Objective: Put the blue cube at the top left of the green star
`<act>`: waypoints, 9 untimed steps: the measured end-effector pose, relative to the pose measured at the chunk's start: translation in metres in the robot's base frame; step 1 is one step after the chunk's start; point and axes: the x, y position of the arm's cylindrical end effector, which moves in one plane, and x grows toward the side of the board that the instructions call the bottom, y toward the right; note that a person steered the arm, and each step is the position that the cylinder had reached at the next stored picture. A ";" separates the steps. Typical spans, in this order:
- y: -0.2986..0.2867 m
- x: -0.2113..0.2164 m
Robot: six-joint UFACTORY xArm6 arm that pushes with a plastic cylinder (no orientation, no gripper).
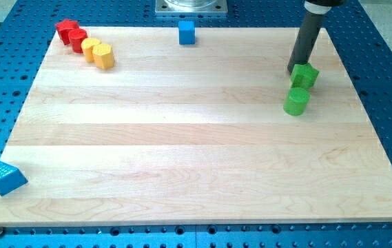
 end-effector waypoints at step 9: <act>-0.210 -0.137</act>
